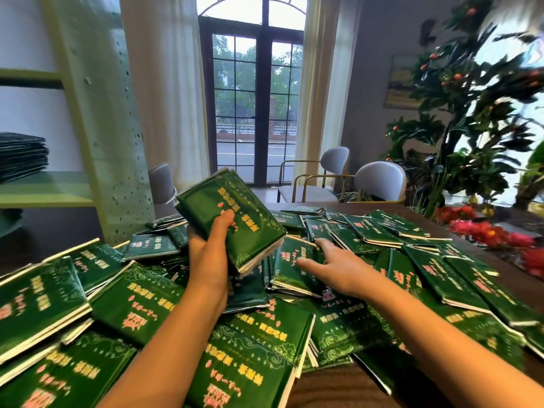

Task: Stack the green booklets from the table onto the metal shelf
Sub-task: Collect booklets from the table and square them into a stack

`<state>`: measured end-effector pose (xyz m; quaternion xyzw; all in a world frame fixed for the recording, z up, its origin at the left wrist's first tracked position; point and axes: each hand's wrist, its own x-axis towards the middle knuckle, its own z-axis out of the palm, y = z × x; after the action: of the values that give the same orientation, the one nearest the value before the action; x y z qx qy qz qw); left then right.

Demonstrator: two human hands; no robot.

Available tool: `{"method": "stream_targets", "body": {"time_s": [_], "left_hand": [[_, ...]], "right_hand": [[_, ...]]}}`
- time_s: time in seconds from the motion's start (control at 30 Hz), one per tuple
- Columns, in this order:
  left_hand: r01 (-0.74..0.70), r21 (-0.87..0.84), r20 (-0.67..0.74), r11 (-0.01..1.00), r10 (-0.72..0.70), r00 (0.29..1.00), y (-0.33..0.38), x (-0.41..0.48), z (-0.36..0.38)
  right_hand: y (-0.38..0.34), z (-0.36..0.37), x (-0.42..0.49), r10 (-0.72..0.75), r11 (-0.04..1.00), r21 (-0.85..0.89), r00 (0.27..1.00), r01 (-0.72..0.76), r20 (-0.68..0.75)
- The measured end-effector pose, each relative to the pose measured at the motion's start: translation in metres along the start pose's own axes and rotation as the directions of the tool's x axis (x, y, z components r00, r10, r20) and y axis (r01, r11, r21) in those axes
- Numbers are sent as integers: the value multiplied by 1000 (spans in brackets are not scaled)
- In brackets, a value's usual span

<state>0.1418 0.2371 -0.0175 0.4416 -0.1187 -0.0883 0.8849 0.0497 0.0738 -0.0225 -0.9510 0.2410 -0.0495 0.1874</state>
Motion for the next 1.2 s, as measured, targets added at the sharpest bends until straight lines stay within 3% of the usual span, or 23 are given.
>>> {"method": "stream_targets", "body": {"time_s": [0.07, 0.23, 0.33, 0.57, 0.93, 1.07, 1.2], "left_hand": [[18, 17, -14, 1000, -18, 1000, -1, 0, -2], [49, 15, -40, 999, -48, 998, -2, 1, -3], [57, 20, -42, 998, -56, 998, -2, 1, -3], [80, 56, -42, 995, -77, 996, -3, 0, -2], [107, 97, 3, 990, -108, 994, -7, -1, -1], [89, 157, 44, 984, -97, 994, -9, -1, -3], [23, 301, 116, 953, -60, 991, -9, -4, -2]], "right_hand": [[-1, 6, 1, -9, 1000, 8, 1000, 9, -16], [-3, 8, 1, -18, 921, 387, 998, 39, -59], [-1, 6, 1, -16, 871, 482, 987, 92, -160], [11, -7, -1, 13, 864, 464, 915, 193, -404], [24, -17, 2, 75, 863, 441, 802, 246, -593], [12, -23, -6, 114, 696, 643, 835, 320, -539], [-8, -32, -16, 55, 279, 902, 933, 329, -357]]}}
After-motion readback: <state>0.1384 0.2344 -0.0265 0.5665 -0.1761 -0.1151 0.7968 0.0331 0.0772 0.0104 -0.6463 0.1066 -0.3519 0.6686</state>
